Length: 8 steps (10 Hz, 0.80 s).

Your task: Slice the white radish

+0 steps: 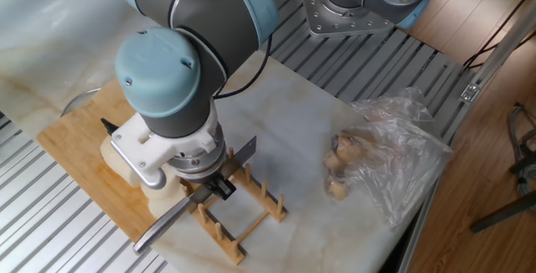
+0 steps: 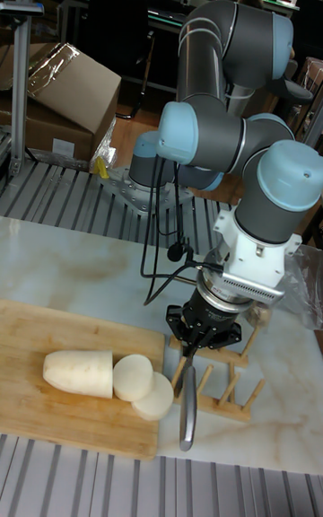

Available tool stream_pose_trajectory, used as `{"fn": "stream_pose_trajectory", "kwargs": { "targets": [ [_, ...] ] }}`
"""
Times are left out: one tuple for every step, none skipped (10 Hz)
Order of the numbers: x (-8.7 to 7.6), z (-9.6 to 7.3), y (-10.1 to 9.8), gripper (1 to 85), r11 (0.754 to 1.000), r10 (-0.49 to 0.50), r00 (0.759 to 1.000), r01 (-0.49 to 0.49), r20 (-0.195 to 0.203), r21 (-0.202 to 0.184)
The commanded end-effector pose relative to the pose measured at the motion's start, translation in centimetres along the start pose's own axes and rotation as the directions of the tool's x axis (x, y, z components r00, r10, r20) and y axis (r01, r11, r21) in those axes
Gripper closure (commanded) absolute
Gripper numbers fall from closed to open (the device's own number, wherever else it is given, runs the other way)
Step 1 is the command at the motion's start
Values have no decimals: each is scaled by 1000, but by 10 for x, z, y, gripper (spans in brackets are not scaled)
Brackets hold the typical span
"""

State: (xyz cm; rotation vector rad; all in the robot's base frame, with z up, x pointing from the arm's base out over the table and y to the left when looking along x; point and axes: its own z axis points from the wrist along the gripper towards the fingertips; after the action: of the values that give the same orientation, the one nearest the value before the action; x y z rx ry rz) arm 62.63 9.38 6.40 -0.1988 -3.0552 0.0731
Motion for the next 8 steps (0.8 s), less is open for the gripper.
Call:
{"fn": "stream_pose_trajectory", "kwargs": {
  "targets": [
    [1,-11,5,843,1000,5,1000,-5,-11,-21],
    [-1,-22,8,843,999,2,1000,-2,1,-41],
    [-2,-32,9,843,998,4,1000,-4,6,-55],
    [-1,-46,8,843,998,2,1000,-2,4,-64],
    [-8,-62,0,843,998,-3,1000,4,23,-58],
    [-20,-84,-9,843,998,-1,998,4,55,-62],
    [-27,-104,-11,843,995,4,998,3,66,-99],
    [-36,-120,-18,843,993,-2,996,12,84,-117]
  ]
}}
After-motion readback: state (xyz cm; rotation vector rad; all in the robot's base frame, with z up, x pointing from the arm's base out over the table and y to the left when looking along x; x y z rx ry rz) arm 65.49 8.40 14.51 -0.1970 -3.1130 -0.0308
